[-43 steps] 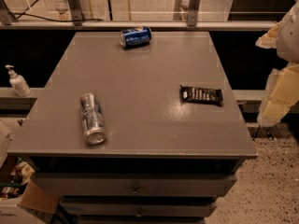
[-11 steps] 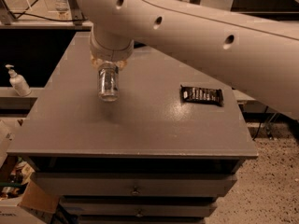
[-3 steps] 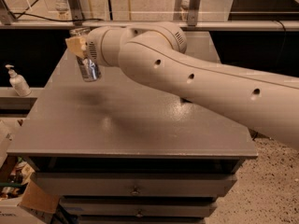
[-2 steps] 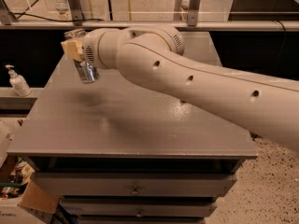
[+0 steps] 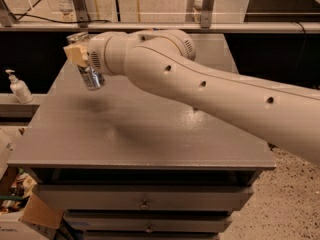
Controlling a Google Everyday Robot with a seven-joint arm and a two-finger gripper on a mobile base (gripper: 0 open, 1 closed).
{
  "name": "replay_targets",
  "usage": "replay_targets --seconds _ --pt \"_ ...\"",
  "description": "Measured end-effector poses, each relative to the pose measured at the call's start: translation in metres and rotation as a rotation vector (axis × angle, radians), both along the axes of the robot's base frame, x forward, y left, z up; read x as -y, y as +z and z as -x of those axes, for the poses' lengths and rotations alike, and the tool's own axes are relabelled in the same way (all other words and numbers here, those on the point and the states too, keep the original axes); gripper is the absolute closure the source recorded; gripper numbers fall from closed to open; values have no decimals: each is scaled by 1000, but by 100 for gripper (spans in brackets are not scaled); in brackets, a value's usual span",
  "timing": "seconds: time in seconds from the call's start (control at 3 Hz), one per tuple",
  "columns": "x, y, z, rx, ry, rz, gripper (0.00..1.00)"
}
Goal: Place redbull can upright
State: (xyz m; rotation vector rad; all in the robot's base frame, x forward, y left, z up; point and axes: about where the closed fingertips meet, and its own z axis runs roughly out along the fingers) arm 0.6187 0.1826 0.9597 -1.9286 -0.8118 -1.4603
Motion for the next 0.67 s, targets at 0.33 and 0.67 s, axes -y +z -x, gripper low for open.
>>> replay_targets --seconds 0.33,0.67 --pt "17 -11 -13 -11 35 -53 100" --pt "42 -30 -18 -38 96 -99 100"
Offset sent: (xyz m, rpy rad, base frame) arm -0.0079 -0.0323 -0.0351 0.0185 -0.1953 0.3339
